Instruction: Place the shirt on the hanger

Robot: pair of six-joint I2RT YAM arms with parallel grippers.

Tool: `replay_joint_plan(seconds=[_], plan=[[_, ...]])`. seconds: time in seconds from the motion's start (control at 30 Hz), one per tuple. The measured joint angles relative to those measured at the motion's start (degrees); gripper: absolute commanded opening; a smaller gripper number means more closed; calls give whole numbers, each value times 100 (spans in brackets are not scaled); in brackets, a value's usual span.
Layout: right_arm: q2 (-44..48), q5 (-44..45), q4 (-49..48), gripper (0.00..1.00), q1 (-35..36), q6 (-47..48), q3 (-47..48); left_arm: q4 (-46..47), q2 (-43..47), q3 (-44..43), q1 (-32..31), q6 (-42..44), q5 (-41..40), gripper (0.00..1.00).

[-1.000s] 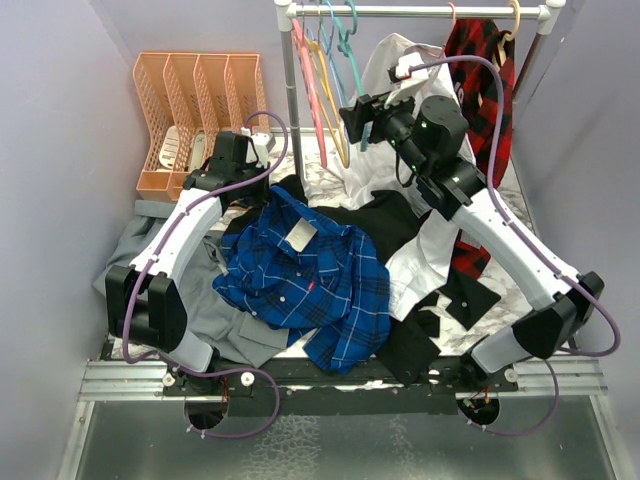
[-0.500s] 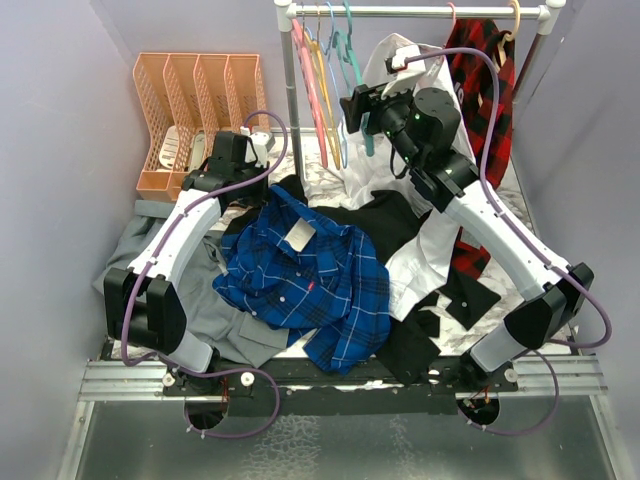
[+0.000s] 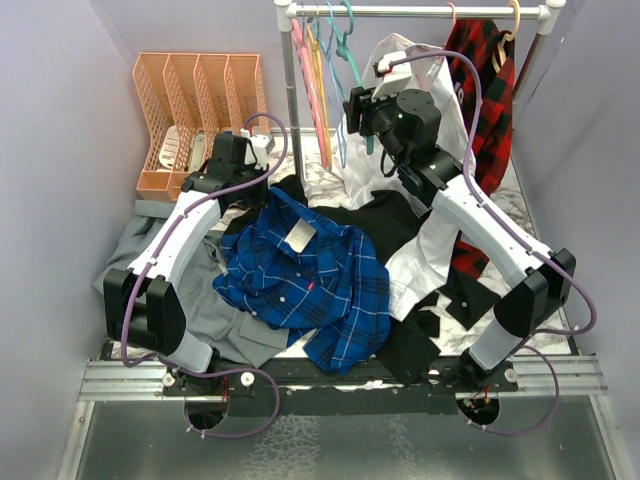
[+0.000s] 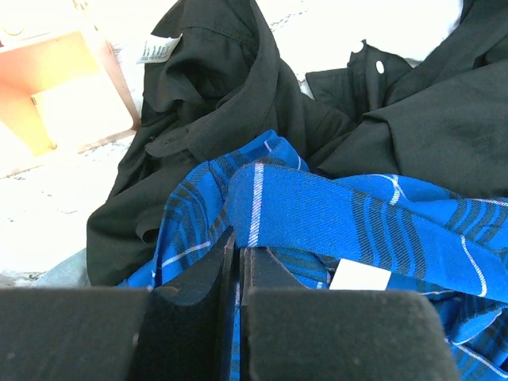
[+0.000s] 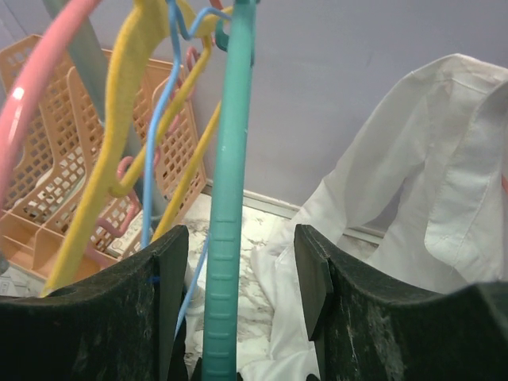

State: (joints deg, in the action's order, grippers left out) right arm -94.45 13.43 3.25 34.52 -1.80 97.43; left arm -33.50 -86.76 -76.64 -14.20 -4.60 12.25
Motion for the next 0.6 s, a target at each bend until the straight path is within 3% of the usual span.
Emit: replay_joint_plan(seconds=[0.13, 0.23, 0.3, 0.4, 0.6], plan=[[-142, 72, -20, 52, -31, 2, 0, 0, 11, 0, 11, 13, 2, 0], [-190, 90, -31, 44, -61, 24, 0, 0, 11, 4, 24, 24, 2, 0], [-197, 90, -42, 31, -81, 48, 0, 0, 11, 7, 26, 26, 2, 0], [-201, 90, -79, 3, -114, 90, 2, 0, 11, 7, 26, 26, 2, 0], [-221, 101, -81, 1, -129, 177, 96, -2, 11, 7, 37, 28, 2, 0]])
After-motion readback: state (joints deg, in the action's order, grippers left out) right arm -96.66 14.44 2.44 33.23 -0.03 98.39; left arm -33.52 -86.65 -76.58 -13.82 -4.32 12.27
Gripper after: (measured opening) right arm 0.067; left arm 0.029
